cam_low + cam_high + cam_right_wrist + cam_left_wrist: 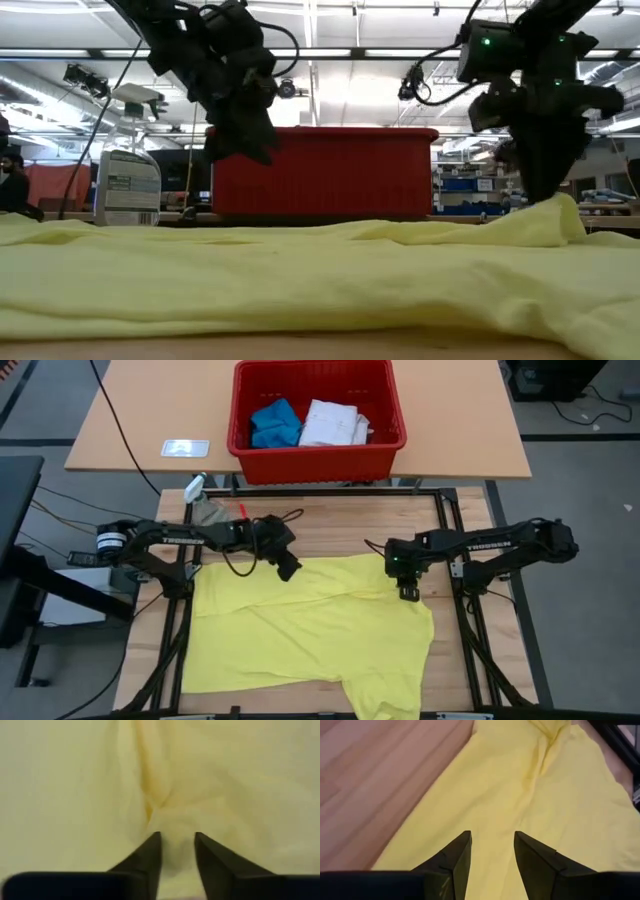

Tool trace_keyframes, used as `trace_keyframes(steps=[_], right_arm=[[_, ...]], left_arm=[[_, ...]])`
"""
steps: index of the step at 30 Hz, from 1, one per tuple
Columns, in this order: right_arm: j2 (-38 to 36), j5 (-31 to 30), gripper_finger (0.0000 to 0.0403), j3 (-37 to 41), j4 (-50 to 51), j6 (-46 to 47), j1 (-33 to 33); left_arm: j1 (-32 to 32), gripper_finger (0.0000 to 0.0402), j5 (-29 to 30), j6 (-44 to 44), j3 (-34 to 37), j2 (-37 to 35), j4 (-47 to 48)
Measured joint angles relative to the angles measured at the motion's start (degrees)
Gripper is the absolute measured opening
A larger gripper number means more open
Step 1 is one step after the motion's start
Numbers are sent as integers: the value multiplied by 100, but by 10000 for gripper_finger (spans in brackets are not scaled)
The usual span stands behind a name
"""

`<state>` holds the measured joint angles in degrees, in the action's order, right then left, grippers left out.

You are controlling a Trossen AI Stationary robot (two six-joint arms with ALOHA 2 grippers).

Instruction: Fold Laundry from Bin

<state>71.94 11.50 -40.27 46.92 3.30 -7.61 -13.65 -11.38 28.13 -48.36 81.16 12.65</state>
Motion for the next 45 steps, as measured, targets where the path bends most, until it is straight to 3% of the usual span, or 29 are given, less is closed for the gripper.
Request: trace_keyframes(steps=[4,6,11,15,21,25,30,32,36,37,41,45], right_arm=[[-61,935,17,0,550,853,345],[-184,842,17,0,627,1397,567],[-557,-140,91,0,542,2954,668],[-809,-468,153,0,952,4497,353],[-932,-518,223,113,570,4859,112],[-783,-219,234,637,-108,4991,105],[-686,135,194,1011,-567,5588,172],[-739,483,147,975,-539,5849,202],[-935,1108,28,676,-453,6106,280],[-991,1206,17,598,-431,6128,291],[-1115,1554,36,475,-408,6372,296],[-1110,1459,44,481,-132,6603,544]], left_arm=[[143,155,1,117,0,100,91],[215,155,79,133,7,101,136],[249,155,287,137,4,101,122],[248,155,285,141,4,101,123],[218,155,324,117,4,101,203],[185,155,326,76,4,101,261],[202,155,324,69,4,101,101],[247,155,328,13,4,99,-3],[485,155,416,-908,4,138,-320],[534,155,423,-1117,4,173,-440],[655,155,431,-1454,-3,625,-1504],[711,155,214,-1307,-144,1511,-2923]])
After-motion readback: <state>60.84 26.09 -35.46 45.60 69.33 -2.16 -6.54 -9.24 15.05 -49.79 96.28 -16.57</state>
